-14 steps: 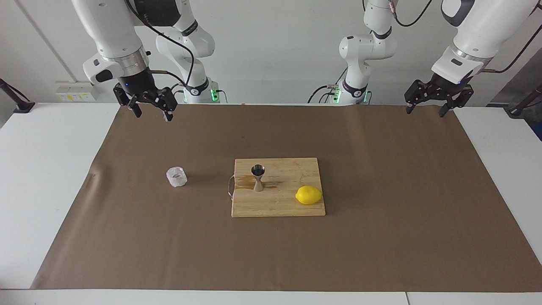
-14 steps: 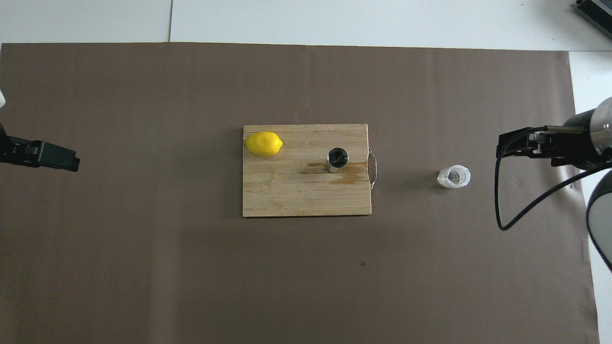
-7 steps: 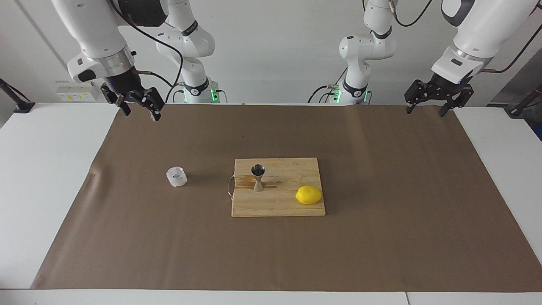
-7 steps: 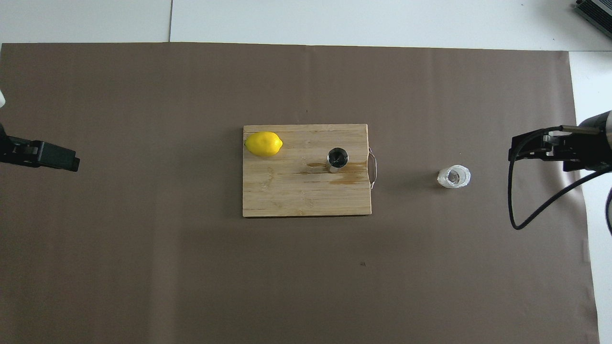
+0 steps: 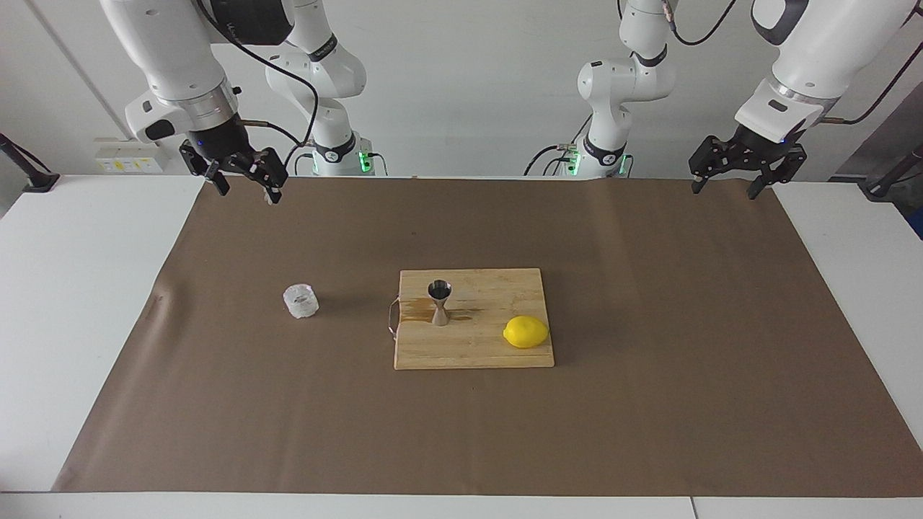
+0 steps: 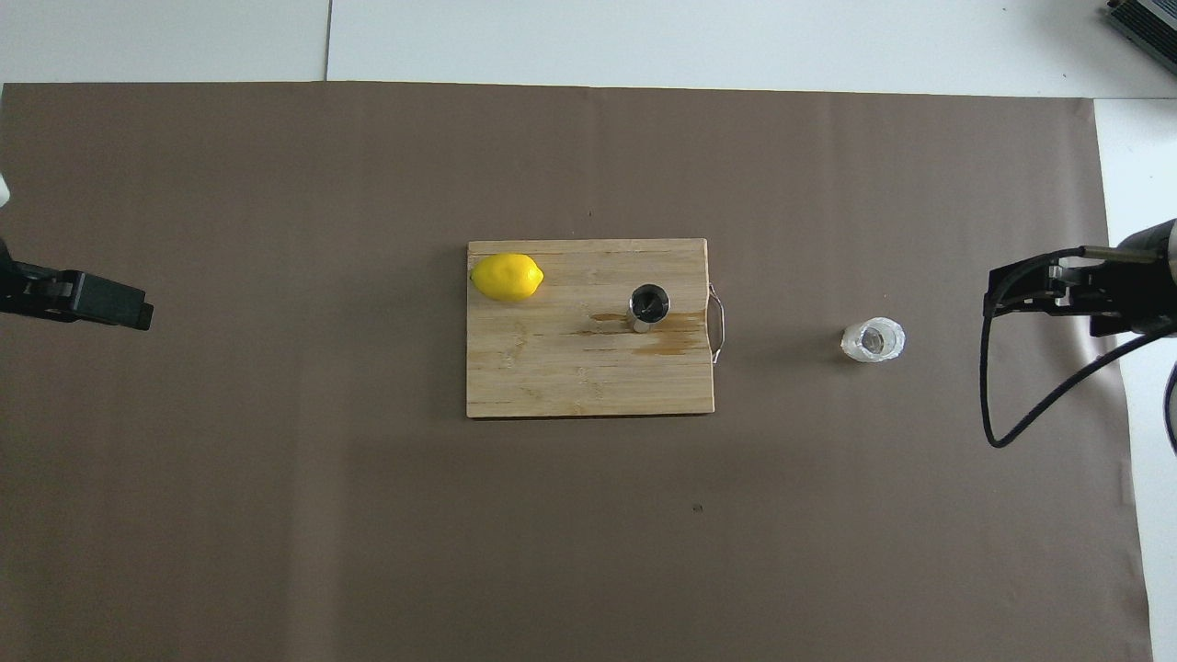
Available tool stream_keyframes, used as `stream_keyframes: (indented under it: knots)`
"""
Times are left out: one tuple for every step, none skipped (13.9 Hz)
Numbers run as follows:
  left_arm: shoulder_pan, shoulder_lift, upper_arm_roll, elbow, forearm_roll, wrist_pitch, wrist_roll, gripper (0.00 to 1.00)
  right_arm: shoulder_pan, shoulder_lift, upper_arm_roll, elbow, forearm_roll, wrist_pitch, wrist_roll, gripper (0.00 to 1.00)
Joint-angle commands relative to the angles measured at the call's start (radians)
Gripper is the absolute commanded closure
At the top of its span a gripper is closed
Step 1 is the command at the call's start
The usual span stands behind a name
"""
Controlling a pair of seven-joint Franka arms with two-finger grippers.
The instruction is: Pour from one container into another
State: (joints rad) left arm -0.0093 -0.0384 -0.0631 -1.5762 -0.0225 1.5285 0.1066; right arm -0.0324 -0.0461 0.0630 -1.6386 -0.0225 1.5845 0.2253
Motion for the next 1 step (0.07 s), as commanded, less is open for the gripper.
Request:
stream_keyframes:
  knots:
    - [0.005, -0.020, -0.001, -0.027, -0.008, 0.013, -0.007, 0.00, -0.009, 0.002, 0.011, 0.006, -0.028, -0.018, -0.017, 0.00]
